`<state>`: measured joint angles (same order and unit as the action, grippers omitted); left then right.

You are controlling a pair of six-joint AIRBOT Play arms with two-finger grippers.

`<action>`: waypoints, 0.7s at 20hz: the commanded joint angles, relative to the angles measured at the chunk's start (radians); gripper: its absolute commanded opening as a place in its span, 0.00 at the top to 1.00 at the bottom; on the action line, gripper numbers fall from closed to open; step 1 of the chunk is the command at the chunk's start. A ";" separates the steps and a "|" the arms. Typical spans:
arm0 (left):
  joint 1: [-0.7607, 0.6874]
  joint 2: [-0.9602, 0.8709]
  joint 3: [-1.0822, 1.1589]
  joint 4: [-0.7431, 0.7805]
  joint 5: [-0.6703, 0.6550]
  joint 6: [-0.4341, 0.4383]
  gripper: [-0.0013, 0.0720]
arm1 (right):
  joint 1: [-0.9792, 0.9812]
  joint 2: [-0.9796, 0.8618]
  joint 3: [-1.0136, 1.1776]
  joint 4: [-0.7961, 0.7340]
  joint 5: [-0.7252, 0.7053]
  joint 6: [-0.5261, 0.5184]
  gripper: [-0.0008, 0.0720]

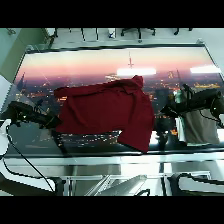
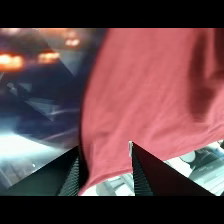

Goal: Fold the shirts.

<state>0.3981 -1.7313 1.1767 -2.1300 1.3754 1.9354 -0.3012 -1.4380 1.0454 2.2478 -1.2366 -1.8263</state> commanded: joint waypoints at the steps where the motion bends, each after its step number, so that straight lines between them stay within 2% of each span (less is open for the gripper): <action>1: -0.027 -0.029 -0.006 0.013 0.001 0.006 0.49 | 0.000 0.001 -0.002 -0.001 0.045 -0.003 0.54; 2: -0.028 -0.033 -0.006 0.013 0.009 0.007 0.67 | 0.000 0.000 -0.002 0.001 0.058 -0.003 0.54; 3: -0.027 -0.032 -0.006 0.012 0.010 0.019 0.96 | 0.002 -0.004 -0.002 0.001 0.066 -0.003 0.54; 14: -0.028 -0.029 0.066 0.006 0.040 0.016 0.96 | 0.092 -0.212 -0.001 0.015 0.093 -0.008 0.54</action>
<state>0.3710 -1.7622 1.2339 -2.1101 1.3903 1.9537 -0.2481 -1.5986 1.0447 2.2490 -1.1568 -1.8320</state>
